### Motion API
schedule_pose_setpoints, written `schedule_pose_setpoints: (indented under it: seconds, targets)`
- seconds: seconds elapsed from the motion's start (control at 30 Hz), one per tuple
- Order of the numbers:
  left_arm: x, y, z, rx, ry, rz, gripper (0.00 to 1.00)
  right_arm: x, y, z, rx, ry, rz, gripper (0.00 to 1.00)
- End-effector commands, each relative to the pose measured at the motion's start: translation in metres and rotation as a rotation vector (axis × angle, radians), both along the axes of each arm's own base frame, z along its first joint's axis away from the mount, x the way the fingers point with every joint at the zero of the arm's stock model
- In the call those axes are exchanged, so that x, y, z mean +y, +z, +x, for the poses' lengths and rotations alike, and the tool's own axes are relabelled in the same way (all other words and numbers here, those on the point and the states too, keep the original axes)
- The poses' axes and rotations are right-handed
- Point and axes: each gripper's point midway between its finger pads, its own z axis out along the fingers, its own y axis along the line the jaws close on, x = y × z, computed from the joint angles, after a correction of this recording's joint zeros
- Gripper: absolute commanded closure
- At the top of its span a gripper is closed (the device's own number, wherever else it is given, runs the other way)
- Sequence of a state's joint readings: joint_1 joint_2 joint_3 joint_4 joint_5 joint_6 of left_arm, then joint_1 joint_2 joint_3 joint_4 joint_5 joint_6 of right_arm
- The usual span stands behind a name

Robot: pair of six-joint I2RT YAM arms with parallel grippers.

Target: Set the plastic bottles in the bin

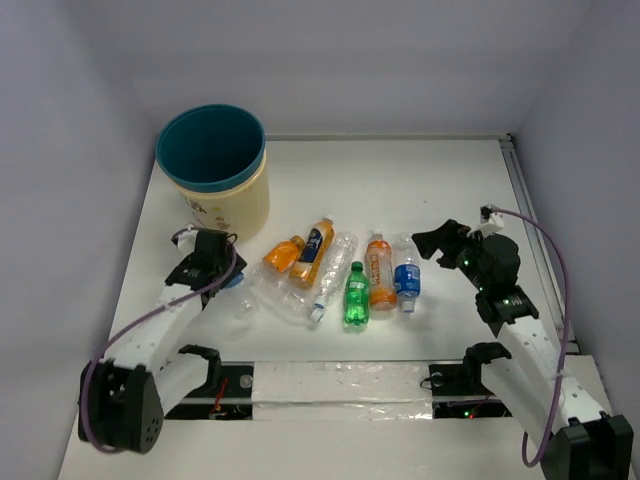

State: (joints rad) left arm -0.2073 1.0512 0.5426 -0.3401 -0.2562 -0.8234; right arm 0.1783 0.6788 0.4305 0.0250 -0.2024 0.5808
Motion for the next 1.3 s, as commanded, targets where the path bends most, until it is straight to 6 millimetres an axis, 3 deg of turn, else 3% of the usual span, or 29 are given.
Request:
schedule_pose_setpoints:
  seconds: [0.0,0.2,0.37,0.5,0.8,0.97,1.27]
  targets:
    - [-0.012,0.044,0.007,-0.164,-0.029,-0.082,0.48,-0.008,-0.002,0.012,0.026,-0.065,-0.013,0.11]
    - [-0.017,0.132,-0.003,-0.4,-0.134,-0.091,0.48,-0.013,-0.027,0.03,0.138,-0.105,-0.062,0.11]
    - [-0.017,0.226,-0.008,-0.661,-0.197,-0.077,0.48,-0.012,-0.053,0.037,0.244,-0.089,-0.114,0.11]
    - [-0.025,0.273,-0.01,-0.797,-0.269,-0.077,0.48,-0.009,-0.074,0.044,0.337,-0.041,-0.188,0.09]
    - [-0.022,0.343,-0.025,-1.003,-0.312,-0.03,0.48,0.011,-0.102,0.048,0.45,0.062,-0.256,0.09]
    - [-0.025,0.356,-0.029,-1.042,-0.339,-0.025,0.47,0.013,-0.114,0.048,0.513,0.053,-0.325,0.09]
    - [-0.014,0.373,-0.02,-1.064,-0.299,0.052,0.47,0.009,-0.126,0.063,0.613,0.014,-0.365,0.21]
